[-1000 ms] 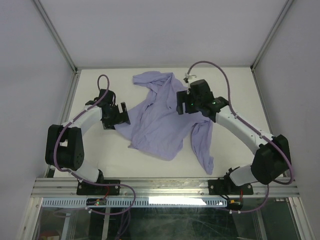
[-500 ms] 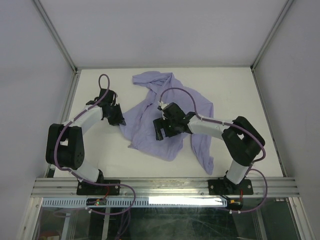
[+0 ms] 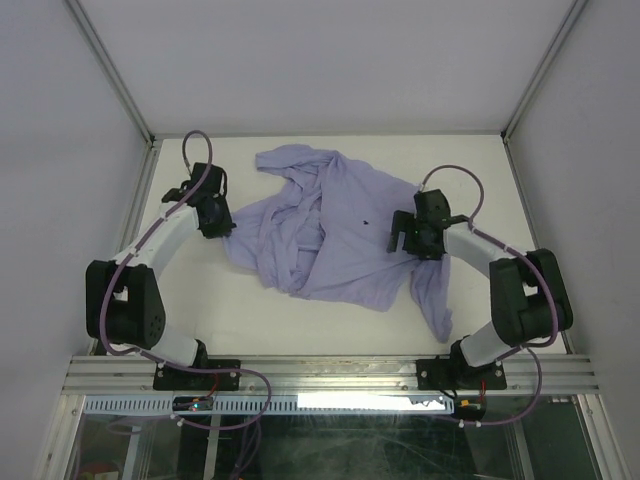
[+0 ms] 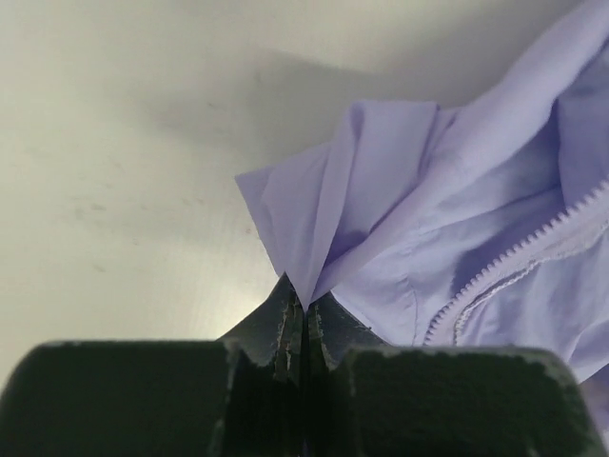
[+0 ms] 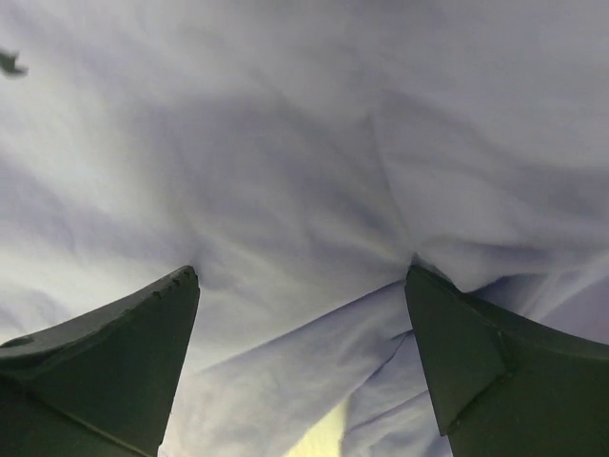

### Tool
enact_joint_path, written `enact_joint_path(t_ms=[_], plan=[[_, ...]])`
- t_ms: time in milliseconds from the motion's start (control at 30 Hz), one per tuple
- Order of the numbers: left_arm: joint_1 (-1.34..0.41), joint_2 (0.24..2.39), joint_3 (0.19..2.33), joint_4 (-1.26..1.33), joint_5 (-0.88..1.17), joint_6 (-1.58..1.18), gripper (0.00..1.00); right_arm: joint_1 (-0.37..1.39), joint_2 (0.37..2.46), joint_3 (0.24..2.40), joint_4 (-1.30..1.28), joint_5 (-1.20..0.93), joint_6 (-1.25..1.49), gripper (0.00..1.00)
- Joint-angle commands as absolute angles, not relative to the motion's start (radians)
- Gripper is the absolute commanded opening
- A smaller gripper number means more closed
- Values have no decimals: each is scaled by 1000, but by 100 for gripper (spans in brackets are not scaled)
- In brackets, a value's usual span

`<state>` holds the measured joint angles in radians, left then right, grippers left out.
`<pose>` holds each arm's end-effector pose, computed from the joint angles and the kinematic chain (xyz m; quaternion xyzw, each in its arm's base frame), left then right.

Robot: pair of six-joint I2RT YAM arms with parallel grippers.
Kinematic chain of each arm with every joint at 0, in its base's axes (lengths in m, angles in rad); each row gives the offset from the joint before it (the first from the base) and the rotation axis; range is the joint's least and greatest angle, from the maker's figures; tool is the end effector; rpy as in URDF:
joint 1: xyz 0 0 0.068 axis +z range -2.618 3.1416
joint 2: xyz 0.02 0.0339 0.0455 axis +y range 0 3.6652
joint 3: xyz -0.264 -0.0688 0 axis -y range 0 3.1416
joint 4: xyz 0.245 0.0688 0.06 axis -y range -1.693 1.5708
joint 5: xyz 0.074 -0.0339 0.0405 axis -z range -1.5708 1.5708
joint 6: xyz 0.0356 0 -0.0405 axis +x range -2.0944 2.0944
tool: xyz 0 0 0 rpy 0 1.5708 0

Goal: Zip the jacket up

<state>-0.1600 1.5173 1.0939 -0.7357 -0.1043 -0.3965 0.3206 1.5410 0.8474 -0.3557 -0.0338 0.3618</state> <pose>0.2945 -0.0438 0.2309 -0.1259 0.9695 -0.0070 0.2103 0.2781 0.0936 0.1719 0.0155 0.9659 0.1016 0.2374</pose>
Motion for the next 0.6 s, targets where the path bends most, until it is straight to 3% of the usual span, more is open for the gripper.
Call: enact_joint_path(t_ms=[0, 300, 567], plan=[[-155, 1467, 1178, -805, -283, -356, 0, 275, 1474, 887, -438, 15, 325, 93], [-155, 1406, 1186, -815, -230, -358, 0, 503, 1358, 988, -446, 5, 310, 93], [-155, 1398, 1266, -859, -268, -343, 0, 674, 1476, 982, -311, -133, 398, 92]])
